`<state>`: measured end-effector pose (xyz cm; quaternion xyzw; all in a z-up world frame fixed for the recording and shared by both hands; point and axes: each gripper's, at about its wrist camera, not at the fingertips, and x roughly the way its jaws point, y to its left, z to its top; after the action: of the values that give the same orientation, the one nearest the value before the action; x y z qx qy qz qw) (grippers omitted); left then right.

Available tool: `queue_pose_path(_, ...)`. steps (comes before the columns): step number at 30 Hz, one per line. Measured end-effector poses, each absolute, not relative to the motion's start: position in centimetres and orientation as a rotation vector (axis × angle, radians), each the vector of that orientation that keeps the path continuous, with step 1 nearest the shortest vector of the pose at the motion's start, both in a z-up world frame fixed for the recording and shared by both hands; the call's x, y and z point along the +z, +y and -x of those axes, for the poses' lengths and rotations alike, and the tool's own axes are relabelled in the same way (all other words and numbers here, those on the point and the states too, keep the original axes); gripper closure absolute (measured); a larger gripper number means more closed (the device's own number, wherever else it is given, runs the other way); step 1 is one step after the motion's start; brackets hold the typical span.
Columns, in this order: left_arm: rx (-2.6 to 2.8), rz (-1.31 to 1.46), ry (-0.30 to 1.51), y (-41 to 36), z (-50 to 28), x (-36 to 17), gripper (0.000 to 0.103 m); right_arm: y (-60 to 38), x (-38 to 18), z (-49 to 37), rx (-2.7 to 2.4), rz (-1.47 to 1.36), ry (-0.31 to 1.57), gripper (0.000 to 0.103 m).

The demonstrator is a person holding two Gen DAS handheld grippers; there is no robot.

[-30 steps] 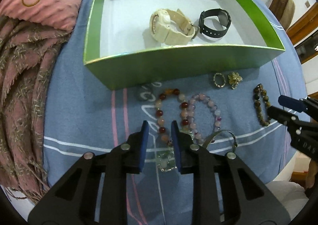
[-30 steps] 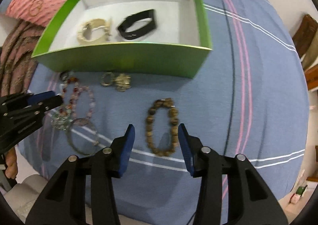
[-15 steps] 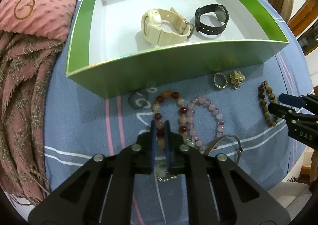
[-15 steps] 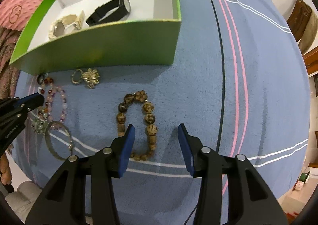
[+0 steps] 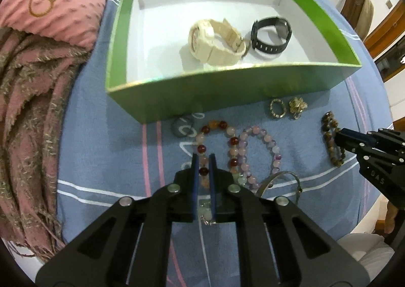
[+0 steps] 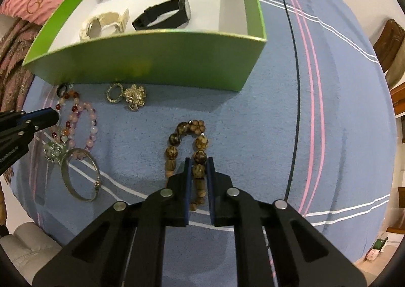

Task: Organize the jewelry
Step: 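Grasp the red-and-white bead bracelet with the left tool while the right grasps the brown wooden bracelet, then carry both bracelets into the green box and open both tools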

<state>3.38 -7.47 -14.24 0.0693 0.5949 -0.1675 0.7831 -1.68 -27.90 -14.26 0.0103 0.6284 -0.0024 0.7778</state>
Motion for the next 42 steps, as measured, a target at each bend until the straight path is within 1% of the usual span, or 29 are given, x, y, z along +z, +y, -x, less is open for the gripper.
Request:
queue_pose_path(5, -0.375, -0.130, 1.241, -6.9, -2.5, -11.5, 0.096, -27.2, -12.4, 2.7, -0.008, -0.031, 1.324, 0.092)
queue_pose_path(16, -0.413, -0.131, 1.147, -7.2, -2.1, -6.1, 0.096, -27.0, -6.3, 3.2, 0.034, -0.048, 1.206, 0.092)
queue_pose_path(22, -0.426, -0.119, 1.093, -7.5, -1.2, -3.7, 0.096, -26.6, -4.3, 2.9, 0.055, -0.057, 1.142, 0.092)
queue_pose_path(30, -0.428, -0.118, 1.048, -7.9, -1.4, -2.1, 0.096, -25.9, -2.2, 2.2, 0.068, -0.043, 1.083, 0.092)
queue_pose_path(42, -0.415, -0.108, 1.034, -7.8, -1.4, -1.3, 0.096, -25.1, -2.2, 2.2, 0.081, -0.020, 1.085, 0.092)
